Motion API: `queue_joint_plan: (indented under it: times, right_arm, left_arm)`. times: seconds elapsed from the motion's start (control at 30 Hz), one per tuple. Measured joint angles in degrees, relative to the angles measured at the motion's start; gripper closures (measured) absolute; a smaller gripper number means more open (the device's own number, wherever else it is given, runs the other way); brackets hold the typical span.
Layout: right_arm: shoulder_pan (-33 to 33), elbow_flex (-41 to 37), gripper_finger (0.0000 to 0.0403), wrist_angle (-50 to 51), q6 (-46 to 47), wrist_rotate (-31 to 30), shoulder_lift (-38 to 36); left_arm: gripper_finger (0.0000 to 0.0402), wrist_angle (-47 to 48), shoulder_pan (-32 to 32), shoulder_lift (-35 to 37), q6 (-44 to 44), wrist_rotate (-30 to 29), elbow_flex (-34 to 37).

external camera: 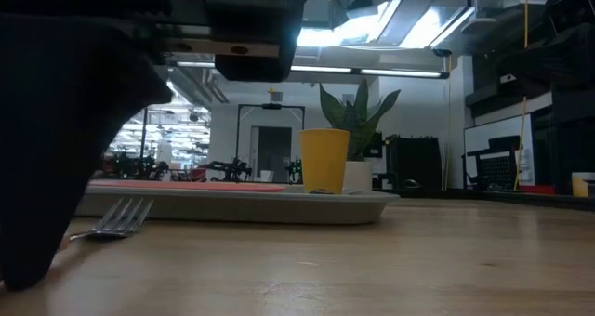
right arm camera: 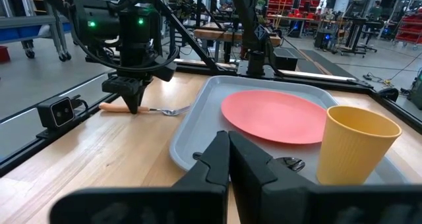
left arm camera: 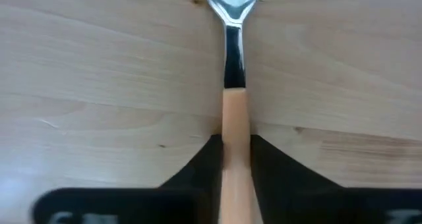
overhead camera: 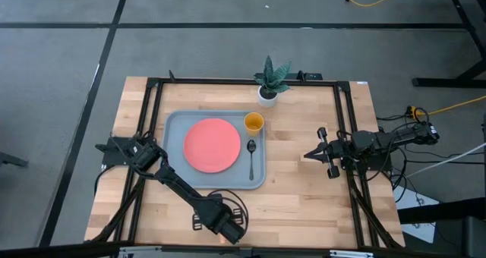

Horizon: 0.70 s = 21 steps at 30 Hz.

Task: Pick and place plate/cup/fork/spoon on tray
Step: Put the yellow fork on the gray tray

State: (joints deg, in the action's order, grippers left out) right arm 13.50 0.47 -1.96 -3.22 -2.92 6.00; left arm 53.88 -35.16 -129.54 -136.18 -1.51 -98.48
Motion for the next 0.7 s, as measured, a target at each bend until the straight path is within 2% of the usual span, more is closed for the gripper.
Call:
queue_joint_plan:
  times: [0.07, 0.3, 0.5, 0.6, 0.7]
  right_arm:
    - [0.0, 0.0, 0.0392, 0.0, 0.0, 0.0, 0.0]
    - [0.0, 0.0, 0.0392, 0.0, -0.1, 0.0, 0.0]
    - [0.0, 0.0, 0.0392, 0.0, -0.1, 0.0, 0.0]
    - [0.0, 0.0, 0.0392, 0.0, 0.0, 0.0, 0.0]
    - [0.0, 0.0, 0.0392, 0.0, -0.1, 0.0, 0.0]
  left_arm:
    - [0.0360, 0.5, 0.0, 0.0, 0.0, 0.0, 0.0]
    - [0.0360, 1.8, 0.5, 0.0, 0.6, -2.8, -0.4]
    - [0.0360, 8.0, 1.1, -1.0, 3.2, -9.9, -6.9]
    - [0.0360, 9.7, 1.2, -0.6, 3.4, -9.7, -10.7]
    - [0.0360, 10.1, 1.0, -0.6, 3.4, -6.7, -13.3]
